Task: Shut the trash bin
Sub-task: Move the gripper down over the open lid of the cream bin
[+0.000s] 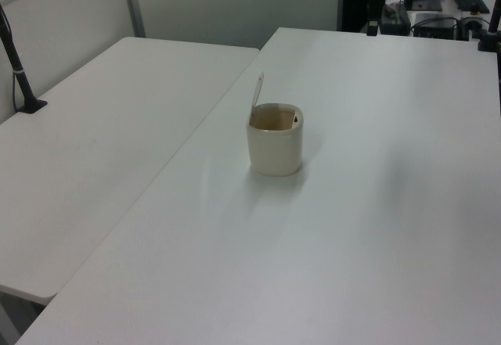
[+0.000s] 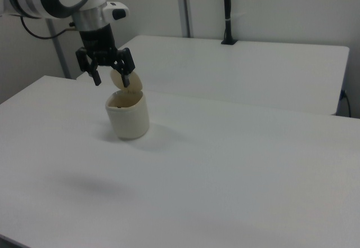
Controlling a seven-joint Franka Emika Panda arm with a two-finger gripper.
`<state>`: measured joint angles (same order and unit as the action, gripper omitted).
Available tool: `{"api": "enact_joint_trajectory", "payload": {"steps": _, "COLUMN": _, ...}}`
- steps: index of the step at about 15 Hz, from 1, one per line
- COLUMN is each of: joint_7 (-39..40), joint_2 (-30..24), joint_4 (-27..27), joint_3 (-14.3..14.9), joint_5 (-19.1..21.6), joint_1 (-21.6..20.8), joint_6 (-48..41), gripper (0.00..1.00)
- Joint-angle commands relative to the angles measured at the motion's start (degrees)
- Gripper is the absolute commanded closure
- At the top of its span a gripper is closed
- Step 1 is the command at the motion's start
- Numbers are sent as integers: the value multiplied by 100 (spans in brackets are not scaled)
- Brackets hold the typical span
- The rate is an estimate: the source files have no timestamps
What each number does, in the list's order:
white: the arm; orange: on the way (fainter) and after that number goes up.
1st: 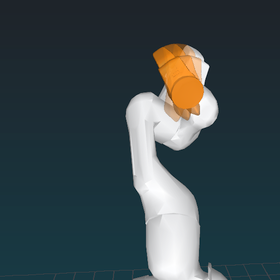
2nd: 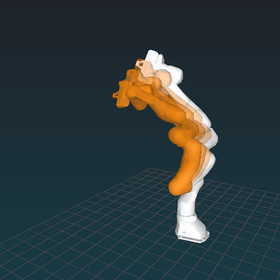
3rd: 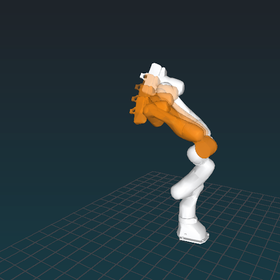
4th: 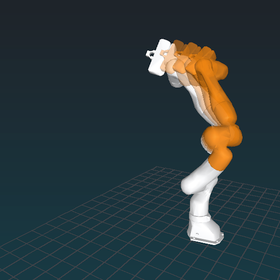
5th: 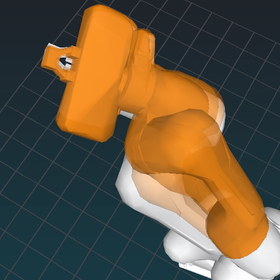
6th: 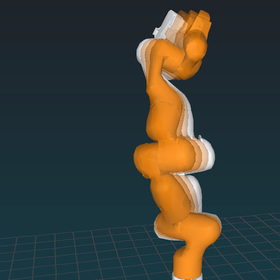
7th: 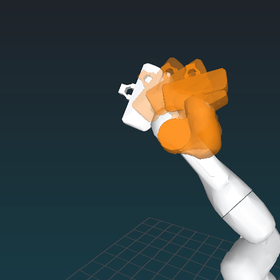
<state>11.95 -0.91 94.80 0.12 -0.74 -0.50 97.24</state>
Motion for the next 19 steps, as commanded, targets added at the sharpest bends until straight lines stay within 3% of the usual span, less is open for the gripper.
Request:
{"api": "enact_joint_trajectory", "payload": {"steps": 1, "joint_7": -43, "joint_2": 144, "joint_4": 56, "joint_3": -3, "joint_5": -101, "joint_1": -257, "joint_6": 724, "gripper": 49}}
{"api": "enact_joint_trajectory", "payload": {"steps": 3, "joint_7": -690, "joint_2": 258, "joint_4": 47, "joint_3": -3, "joint_5": -84, "joint_1": -389, "joint_6": 1137, "gripper": 90}}
{"api": "enact_joint_trajectory", "payload": {"steps": 4, "joint_7": -1155, "joint_2": 345, "joint_4": -40, "joint_3": -3, "joint_5": -101, "joint_1": -485, "joint_6": 1322, "gripper": 100}}
{"api": "enact_joint_trajectory", "payload": {"steps": 10, "joint_7": -3616, "joint_2": 1241, "joint_4": -927, "joint_3": -3, "joint_5": -66, "joint_1": -802, "joint_6": 1876, "gripper": 100}}
{"api": "enact_joint_trajectory", "payload": {"steps": 16, "joint_7": -5841, "joint_2": 1954, "joint_4": -1508, "joint_3": 50, "joint_5": -224, "joint_1": -1163, "joint_6": 2807, "gripper": 100}}
{"api": "enact_joint_trajectory", "payload": {"steps": 19, "joint_7": -6888, "joint_2": 2244, "joint_4": -1552, "joint_3": 67, "joint_5": -242, "joint_1": -1250, "joint_6": 3607, "gripper": 100}}
